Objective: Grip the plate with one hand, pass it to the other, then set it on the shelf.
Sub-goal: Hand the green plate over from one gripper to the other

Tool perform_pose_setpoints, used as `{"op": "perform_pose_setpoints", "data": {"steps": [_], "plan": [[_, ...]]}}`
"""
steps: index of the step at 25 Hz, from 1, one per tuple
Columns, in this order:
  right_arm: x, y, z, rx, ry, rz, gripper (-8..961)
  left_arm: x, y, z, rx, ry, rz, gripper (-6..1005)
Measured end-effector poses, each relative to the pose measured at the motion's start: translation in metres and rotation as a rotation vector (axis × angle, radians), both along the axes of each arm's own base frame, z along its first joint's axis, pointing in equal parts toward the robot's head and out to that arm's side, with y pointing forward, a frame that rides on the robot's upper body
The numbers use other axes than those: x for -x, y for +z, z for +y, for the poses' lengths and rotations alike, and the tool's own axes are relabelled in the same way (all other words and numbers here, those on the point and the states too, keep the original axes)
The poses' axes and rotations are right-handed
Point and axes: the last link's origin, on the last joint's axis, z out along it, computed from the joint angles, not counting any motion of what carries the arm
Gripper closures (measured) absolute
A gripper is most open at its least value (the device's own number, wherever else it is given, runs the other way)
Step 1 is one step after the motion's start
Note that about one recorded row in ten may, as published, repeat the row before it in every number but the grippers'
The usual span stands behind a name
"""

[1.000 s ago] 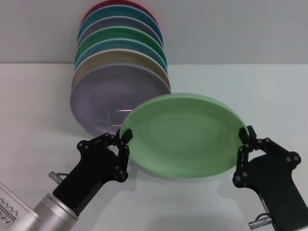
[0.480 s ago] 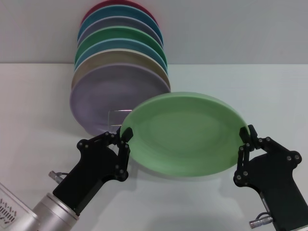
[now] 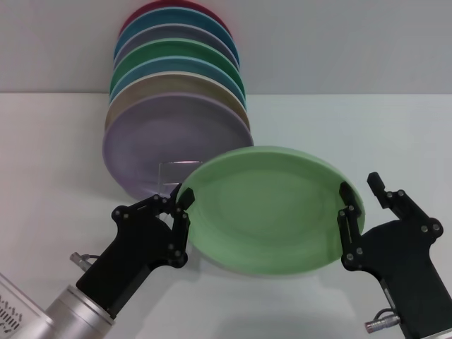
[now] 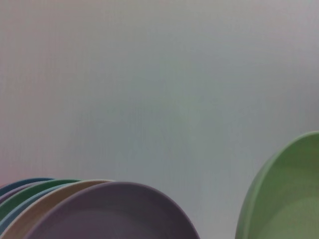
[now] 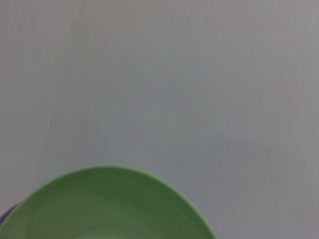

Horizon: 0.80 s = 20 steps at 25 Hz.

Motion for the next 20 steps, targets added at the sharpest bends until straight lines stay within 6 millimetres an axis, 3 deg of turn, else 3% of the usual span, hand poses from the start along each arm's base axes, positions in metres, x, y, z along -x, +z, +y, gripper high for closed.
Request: {"op": "perform_pose_setpoints", "data": {"steps": [8, 15, 20], "plan": [[0.009, 0.008, -0.008, -0.047, 0.053, 0.075, 656, 0.002, 0.007, 0.004, -0.039, 0.020, -0.017, 953], [0.018, 0.015, -0.015, -0.066, 0.119, 0.162, 655, 0.005, 0.016, 0.011, -0.087, 0.038, -0.031, 954], [0.018, 0.030, -0.020, -0.120, 0.169, 0.271, 656, 0.004, 0.025, 0.013, -0.129, 0.027, -0.054, 953]]}}
